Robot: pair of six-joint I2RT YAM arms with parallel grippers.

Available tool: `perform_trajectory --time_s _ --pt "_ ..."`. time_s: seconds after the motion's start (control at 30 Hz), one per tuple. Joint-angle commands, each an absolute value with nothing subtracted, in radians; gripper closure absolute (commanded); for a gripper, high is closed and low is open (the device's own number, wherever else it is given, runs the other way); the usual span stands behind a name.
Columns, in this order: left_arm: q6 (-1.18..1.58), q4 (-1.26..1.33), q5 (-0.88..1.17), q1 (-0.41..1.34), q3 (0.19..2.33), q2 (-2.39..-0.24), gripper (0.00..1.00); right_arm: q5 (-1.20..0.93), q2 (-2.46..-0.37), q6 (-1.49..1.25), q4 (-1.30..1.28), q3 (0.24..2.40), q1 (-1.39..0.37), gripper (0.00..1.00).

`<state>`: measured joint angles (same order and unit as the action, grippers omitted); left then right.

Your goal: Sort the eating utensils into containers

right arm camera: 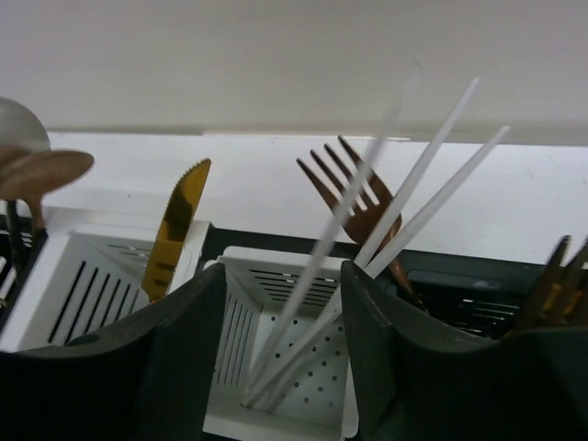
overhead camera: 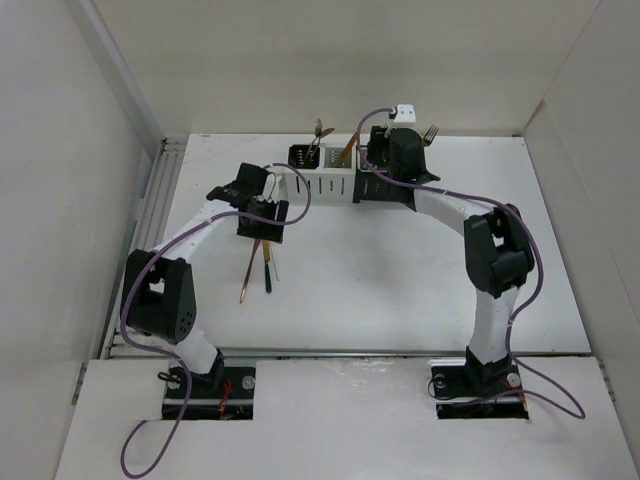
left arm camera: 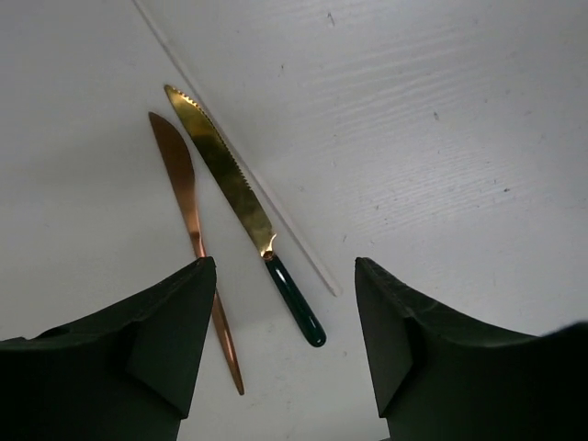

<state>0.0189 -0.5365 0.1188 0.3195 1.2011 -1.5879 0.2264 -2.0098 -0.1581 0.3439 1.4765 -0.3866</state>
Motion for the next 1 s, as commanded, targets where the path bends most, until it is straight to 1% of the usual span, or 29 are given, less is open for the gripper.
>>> perform_trajectory --time_s 0.0,0.07,0.2,0.27,0.3,0.4,0.43,0.63,0.73,0.97 --pt "0.041 -0.528 0.150 0.310 1.183 -1.609 0.41 0.314 -1.902 -0.152 0.396 1.460 -0.396 0.41" --pt "0.064 -0.528 0.150 0.310 1.195 -1.653 0.41 0.339 -1.873 -0.152 0.396 1.451 -0.405 0.37" --pt "0.086 -0.519 0.192 0.299 1.220 -1.715 0.44 0.368 -1.810 -0.152 0.387 1.440 -0.417 0.36" --pt "0.097 -0.518 0.215 0.299 1.229 -1.733 0.48 0.377 -1.784 -0.141 0.353 1.450 -0.442 0.36" --pt "0.097 -0.518 0.225 0.299 1.229 -1.743 0.54 0.386 -1.760 -0.120 0.353 1.450 -0.442 0.34" --pt "0.106 -0.518 0.258 0.299 1.203 -1.743 0.62 0.397 -1.711 -0.084 0.339 1.428 -0.479 0.34" --pt "0.106 -0.518 0.258 0.299 1.203 -1.743 0.62 0.397 -1.697 -0.084 0.339 1.419 -0.492 0.33" --pt "0.106 -0.482 0.272 0.299 1.181 -1.752 0.62 0.419 -1.635 -0.084 0.339 1.356 -0.502 0.33" --pt "0.121 -0.472 0.223 0.299 1.181 -1.773 0.56 0.440 -1.611 -0.075 0.330 1.336 -0.502 0.33" --pt "0.140 -0.511 0.181 0.299 1.169 -1.787 0.56 0.440 -1.540 -0.066 0.321 1.318 -0.502 0.32"
